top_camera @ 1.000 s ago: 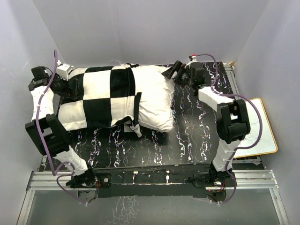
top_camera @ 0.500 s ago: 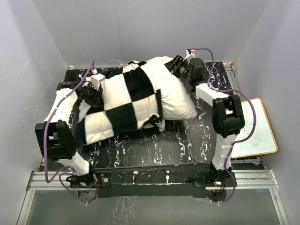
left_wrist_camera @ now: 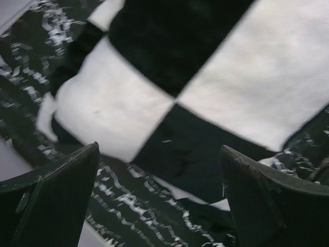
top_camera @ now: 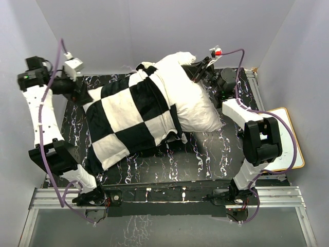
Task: Remove the pillowcase from the pillow
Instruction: Remove the pillow from the pillowcase.
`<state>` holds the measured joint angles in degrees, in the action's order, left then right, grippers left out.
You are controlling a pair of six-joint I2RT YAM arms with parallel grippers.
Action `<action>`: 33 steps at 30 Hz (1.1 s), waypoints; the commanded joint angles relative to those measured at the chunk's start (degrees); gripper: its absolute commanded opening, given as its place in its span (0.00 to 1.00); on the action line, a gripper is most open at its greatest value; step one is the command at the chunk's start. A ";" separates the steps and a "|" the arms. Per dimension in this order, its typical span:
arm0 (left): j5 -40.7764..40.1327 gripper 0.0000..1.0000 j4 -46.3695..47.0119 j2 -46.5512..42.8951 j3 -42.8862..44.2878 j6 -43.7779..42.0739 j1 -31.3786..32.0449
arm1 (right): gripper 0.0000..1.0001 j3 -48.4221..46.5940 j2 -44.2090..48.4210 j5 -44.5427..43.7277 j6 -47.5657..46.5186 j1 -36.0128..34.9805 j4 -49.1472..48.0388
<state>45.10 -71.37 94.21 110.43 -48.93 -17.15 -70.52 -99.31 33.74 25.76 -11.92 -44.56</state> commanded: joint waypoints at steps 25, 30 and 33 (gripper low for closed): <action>5.95 0.97 18.00 18.49 -13.97 -41.95 -8.57 | 0.08 -32.98 -8.23 38.01 7.89 3.29 -17.84; 2.60 0.97 19.83 26.66 -8.53 -37.11 -6.36 | 0.08 -31.10 -9.06 36.36 7.50 3.18 -16.27; 3.29 0.97 26.36 28.72 -8.20 -32.38 -6.24 | 0.08 -29.00 -9.57 35.16 6.91 3.77 -14.87</action>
<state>46.74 -53.49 120.01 100.60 -85.41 -23.86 -98.37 -111.00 72.77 32.67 -7.94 -53.36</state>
